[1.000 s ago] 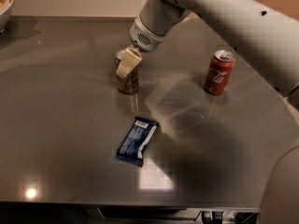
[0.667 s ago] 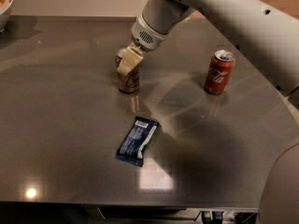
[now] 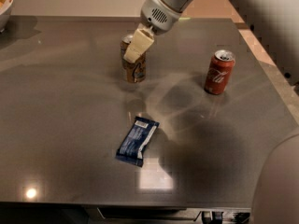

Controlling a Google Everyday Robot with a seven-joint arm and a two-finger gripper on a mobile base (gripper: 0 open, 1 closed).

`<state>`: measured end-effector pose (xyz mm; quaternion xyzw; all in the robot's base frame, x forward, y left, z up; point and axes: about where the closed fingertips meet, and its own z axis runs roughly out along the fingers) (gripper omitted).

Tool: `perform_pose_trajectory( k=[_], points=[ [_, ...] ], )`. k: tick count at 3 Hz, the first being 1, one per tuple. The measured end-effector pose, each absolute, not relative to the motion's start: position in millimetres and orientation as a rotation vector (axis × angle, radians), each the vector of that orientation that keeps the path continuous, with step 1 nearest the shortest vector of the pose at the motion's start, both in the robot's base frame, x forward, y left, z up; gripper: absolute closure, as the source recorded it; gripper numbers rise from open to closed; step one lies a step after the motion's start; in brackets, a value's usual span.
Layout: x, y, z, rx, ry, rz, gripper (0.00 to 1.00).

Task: Pick orange can

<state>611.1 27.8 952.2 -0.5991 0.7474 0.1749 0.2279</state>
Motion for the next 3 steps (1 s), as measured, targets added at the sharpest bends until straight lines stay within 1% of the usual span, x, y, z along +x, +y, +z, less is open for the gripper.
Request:
perform_pose_trajectory(
  k=[2,3],
  points=[
    [597.2,15.6,1022.3,-1.756,1.929,0.498,1.0],
    [597.3,15.9,1022.6,-1.757,1.927,0.498,1.0]
  ],
)
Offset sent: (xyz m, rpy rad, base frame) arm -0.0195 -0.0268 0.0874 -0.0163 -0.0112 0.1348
